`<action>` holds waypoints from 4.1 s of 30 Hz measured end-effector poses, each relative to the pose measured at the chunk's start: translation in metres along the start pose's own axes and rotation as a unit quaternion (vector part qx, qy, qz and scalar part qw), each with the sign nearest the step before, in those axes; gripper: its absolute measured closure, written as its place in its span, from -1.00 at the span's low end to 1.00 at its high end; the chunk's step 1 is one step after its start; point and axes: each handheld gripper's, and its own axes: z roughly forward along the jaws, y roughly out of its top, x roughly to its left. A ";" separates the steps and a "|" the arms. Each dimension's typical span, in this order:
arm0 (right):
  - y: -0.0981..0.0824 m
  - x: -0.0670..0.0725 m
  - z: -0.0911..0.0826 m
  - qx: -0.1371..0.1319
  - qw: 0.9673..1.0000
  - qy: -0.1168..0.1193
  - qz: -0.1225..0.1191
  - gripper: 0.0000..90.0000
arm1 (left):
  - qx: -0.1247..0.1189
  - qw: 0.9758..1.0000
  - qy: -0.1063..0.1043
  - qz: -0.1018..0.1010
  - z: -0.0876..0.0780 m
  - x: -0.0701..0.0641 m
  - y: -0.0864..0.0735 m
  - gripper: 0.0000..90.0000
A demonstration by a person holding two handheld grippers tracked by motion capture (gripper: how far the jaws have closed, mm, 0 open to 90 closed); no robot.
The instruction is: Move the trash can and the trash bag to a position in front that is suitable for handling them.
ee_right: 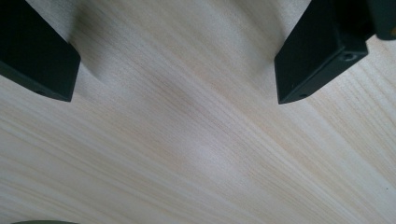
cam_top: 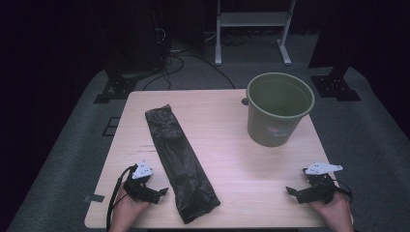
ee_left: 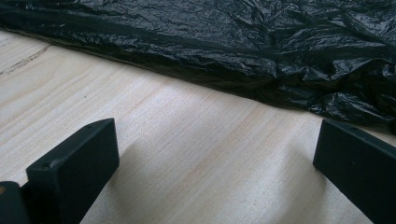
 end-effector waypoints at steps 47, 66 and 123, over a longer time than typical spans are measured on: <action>0.109 -0.027 -0.073 -0.087 0.995 -0.011 0.041 -0.49 | 0.000 1.000 -0.008 0.008 -0.001 0.001 -0.001 -1.00; 0.150 -0.049 -0.095 -0.100 0.993 -0.018 0.058 -0.51 | 0.000 1.000 -0.008 0.008 -0.001 0.001 -0.001 -1.00; 0.202 -0.128 -0.026 -0.011 0.994 0.012 0.111 -0.94 | -0.002 1.000 -0.012 0.011 0.000 0.001 -0.001 -1.00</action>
